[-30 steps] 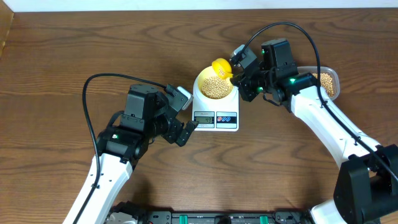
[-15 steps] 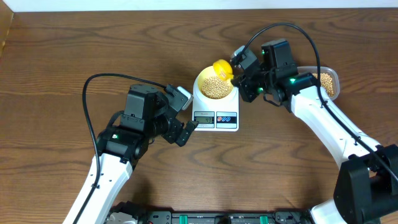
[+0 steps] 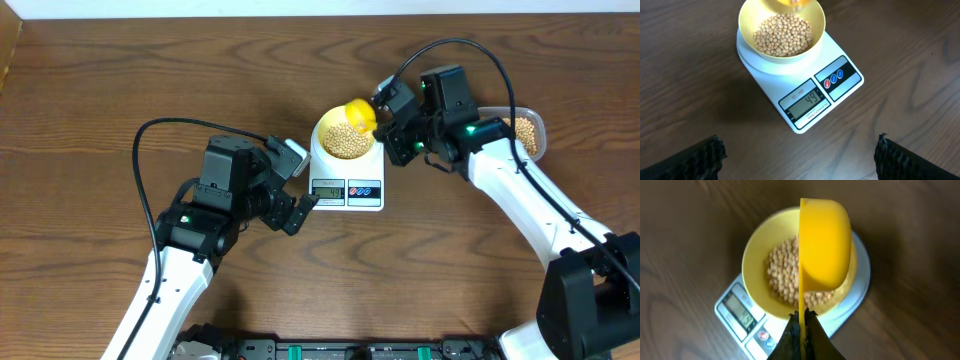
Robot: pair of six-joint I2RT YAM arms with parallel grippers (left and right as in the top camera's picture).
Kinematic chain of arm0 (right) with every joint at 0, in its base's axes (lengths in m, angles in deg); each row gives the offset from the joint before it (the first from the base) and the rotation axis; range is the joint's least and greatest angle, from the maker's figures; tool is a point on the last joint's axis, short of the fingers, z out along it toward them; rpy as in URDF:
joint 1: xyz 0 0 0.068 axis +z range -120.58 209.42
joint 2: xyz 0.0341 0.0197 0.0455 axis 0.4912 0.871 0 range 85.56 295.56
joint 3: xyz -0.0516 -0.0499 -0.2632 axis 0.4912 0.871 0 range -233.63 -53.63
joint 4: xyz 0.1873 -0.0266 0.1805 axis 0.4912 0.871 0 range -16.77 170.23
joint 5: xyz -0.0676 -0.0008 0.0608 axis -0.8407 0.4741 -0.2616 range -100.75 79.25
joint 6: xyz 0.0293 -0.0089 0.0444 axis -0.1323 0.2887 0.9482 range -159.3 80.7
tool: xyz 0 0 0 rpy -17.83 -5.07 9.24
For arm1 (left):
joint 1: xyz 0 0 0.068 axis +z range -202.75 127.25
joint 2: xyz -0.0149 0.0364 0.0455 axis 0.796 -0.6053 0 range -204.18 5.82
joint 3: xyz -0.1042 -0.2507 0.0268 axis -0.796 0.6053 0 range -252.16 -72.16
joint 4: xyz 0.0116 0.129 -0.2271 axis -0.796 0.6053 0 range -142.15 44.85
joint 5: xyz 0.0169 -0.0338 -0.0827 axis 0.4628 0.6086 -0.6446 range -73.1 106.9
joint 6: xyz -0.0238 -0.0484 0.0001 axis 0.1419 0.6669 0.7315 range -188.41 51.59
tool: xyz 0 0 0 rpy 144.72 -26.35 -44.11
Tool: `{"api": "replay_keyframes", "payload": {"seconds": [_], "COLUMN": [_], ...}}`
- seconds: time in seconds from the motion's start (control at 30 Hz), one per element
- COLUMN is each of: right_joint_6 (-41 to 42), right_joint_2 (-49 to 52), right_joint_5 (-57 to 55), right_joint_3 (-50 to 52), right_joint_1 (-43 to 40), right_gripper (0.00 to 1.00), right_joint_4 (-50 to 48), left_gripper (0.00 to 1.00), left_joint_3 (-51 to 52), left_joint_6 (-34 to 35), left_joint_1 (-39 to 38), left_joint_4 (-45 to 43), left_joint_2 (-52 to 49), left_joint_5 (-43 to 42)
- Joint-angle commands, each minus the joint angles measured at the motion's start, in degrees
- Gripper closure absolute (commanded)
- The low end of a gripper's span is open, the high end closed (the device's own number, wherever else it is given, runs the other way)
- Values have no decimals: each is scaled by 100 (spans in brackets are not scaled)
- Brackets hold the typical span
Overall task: Scoop item into bowl and weigh 50g on scale
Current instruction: 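Hold the scoop tilted over the bowl until the scale reads 50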
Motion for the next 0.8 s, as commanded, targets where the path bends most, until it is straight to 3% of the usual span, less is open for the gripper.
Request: {"api": "replay_keyframes", "payload": {"seconds": [0.0, 0.77], "right_joint_6": [42, 66], "right_joint_2": [7, 7], "right_joint_5": [-35, -42], "right_joint_3": [-33, -33], "right_joint_1": [-17, -50], "right_gripper": [99, 99], "right_joint_4": [28, -212], "left_gripper": [2, 2], "left_joint_3": [-22, -22], "left_joint_6": [-13, -13], "left_joint_1": [24, 24], "left_joint_4": [-7, -7], "left_joint_2": [35, 35], "left_joint_5": [-28, -26]}}
